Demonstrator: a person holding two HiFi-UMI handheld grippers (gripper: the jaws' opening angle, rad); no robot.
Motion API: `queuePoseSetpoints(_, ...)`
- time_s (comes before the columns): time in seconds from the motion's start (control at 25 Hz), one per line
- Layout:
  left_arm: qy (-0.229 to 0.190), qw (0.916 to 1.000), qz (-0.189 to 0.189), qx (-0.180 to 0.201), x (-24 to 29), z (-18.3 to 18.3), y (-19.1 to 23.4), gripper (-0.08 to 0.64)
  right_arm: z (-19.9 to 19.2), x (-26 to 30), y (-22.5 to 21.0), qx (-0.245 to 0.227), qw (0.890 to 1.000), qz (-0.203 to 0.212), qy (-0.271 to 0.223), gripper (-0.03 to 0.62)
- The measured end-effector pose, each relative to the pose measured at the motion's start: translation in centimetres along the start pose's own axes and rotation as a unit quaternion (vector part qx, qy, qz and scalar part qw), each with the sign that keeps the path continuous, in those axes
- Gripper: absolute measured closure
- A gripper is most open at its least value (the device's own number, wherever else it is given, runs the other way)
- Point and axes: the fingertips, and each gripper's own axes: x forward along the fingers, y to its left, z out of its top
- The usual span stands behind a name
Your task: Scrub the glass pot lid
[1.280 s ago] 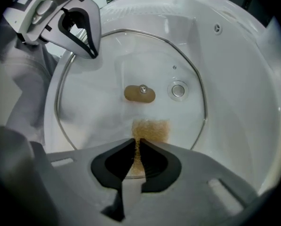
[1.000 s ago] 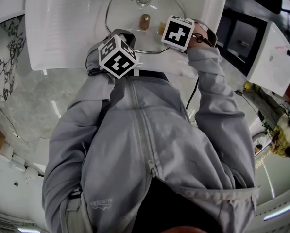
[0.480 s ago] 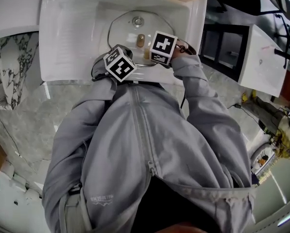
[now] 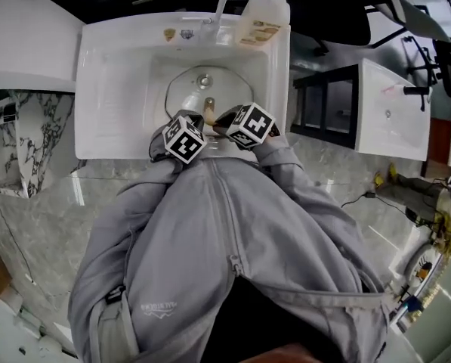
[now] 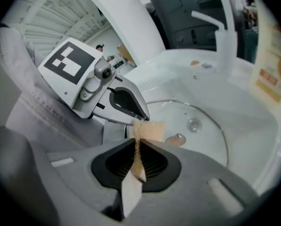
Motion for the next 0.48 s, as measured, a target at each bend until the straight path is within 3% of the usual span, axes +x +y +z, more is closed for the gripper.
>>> queuePoseSetpoints(0.12,-0.056,0.9979,0.031,-0.009,-1.6,2.8,0.7,0.552,1.6,-2.5,-0.7,-0.016,0.994,-0.074,-0.082,0.563)
queuePoseSetpoints(0.2,-0.101,0.9935,0.050,-0.014,-2.9,5.1,0.8,0.552,2.4,-4.8,-1.3,-0.028,0.982,-0.131,-0.137,0.563)
queuePoseSetpoints(0.36,-0.187,0.9788,0.084,-0.006,-5.5,9.5,0.3,0.552,3.8,-10.5,-2.4,-0.019,0.940,-0.213,-0.266,0.563)
queuePoseSetpoints(0.48,-0.230,0.9693,0.084,0.015,-5.9,12.2,-1.2,0.552,3.2,-14.4,-3.4,-0.014,0.909,-0.268,-0.318,0.563)
